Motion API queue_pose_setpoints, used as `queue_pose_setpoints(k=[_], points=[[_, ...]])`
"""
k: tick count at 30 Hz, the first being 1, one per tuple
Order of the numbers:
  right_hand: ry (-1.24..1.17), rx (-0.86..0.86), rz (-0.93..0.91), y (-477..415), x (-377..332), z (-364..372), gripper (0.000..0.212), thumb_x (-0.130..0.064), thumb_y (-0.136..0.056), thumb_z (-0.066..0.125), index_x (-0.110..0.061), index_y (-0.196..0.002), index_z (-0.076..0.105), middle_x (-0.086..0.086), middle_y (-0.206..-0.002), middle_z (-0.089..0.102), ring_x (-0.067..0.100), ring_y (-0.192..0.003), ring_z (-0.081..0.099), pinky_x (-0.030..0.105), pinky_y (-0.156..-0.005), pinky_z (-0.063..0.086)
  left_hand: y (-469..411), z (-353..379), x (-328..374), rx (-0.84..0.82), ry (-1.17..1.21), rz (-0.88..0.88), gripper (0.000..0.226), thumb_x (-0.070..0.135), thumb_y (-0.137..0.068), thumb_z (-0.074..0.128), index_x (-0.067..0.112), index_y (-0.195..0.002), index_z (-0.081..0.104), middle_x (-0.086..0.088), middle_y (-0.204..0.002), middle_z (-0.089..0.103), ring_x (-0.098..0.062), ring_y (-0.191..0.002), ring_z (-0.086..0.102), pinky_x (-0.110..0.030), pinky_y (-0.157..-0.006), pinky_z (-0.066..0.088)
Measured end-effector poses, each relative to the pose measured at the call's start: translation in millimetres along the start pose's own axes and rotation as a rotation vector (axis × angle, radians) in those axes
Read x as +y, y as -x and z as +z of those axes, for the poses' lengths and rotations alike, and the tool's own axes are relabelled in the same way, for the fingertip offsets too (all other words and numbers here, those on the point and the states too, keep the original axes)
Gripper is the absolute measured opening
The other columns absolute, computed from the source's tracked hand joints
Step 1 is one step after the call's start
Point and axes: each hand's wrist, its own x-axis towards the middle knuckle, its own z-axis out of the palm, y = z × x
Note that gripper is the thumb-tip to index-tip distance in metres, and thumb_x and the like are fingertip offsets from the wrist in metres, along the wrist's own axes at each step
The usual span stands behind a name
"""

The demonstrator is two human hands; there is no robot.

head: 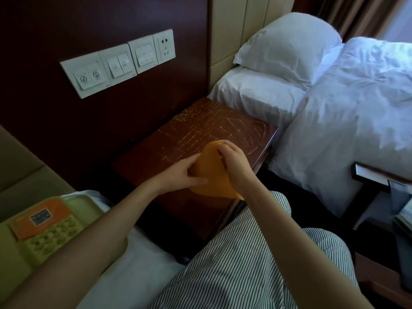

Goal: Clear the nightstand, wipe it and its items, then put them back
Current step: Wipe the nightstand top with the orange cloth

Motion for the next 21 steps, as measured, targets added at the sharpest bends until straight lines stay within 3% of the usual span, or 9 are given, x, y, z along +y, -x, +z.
queue_pose_setpoints(k=[3,7,11,14,17,19,21], points=[[0.053,0.101,-0.058,-5.4,-6.9,-8.0,0.023,-0.019,-0.097,0.042,-0.026,-0.084,0.060,-0.004,-0.087,0.059,0.012,-0.082,0.053,0.028,-0.071,0.044,-4.9,4.8,-0.2,0.137,0.111,-0.014,0.024,0.024,-0.087,0.062,0.023,-0.111,0.061,0.006,-0.103,0.066,-0.004,-0.094,0.063,-0.015,-0.072,0.050],[-0.190,0.315,0.067,-17.5,1.9,-13.0,0.021,-0.011,-0.096,0.039,-0.017,-0.084,0.054,-0.003,-0.067,0.050,0.011,-0.063,0.045,0.024,-0.059,0.039,-6.9,5.0,-2.6,0.170,0.371,-0.150,0.020,0.027,-0.087,0.060,0.023,-0.106,0.062,0.003,-0.106,0.068,-0.008,-0.092,0.066,-0.019,-0.075,0.051],[0.007,0.405,0.065,-6.1,26.2,-3.0,0.012,-0.014,-0.096,0.040,-0.014,-0.103,0.050,-0.004,-0.082,0.053,0.008,-0.068,0.049,0.023,-0.058,0.043,-14.8,9.1,-6.7,0.404,0.426,-0.470,0.029,0.038,-0.086,0.062,0.022,-0.110,0.062,-0.001,-0.109,0.065,-0.018,-0.096,0.060,-0.033,-0.082,0.048],[0.113,0.280,0.163,6.6,58.1,11.7,0.041,-0.031,-0.093,0.051,-0.012,-0.129,0.045,0.002,-0.115,0.056,0.017,-0.104,0.055,0.034,-0.088,0.049,-16.2,11.8,-6.1,0.491,0.456,-0.515,0.036,0.037,-0.090,0.057,0.015,-0.118,0.060,-0.003,-0.105,0.064,-0.019,-0.093,0.060,-0.034,-0.082,0.049],[-0.112,0.015,0.332,14.1,73.5,17.4,0.074,-0.053,-0.088,0.054,-0.023,-0.147,0.021,0.001,-0.142,0.038,0.023,-0.127,0.042,0.039,-0.099,0.039,-11.8,13.4,-4.8,0.357,0.519,-0.352,0.037,0.036,-0.093,0.052,0.014,-0.122,0.059,-0.003,-0.113,0.065,-0.017,-0.105,0.060,-0.033,-0.092,0.047],[-0.293,-0.085,0.369,15.9,78.5,16.3,0.066,-0.050,-0.089,0.055,-0.019,-0.142,0.031,0.001,-0.136,0.049,0.022,-0.119,0.052,0.041,-0.096,0.045,-3.5,15.2,-3.2,0.269,0.453,-0.272,0.030,0.032,-0.094,0.049,0.012,-0.110,0.065,-0.004,-0.104,0.069,-0.016,-0.100,0.064,-0.031,-0.089,0.049],[-0.340,-0.052,0.296,15.9,85.5,15.7,0.041,-0.036,-0.091,0.058,-0.014,-0.126,0.051,0.005,-0.118,0.063,0.021,-0.105,0.062,0.039,-0.088,0.053,3.1,15.4,-5.1,0.301,0.289,-0.273,0.029,0.029,-0.096,0.048,0.007,-0.097,0.067,-0.007,-0.089,0.068,-0.018,-0.087,0.065,-0.029,-0.078,0.051]])
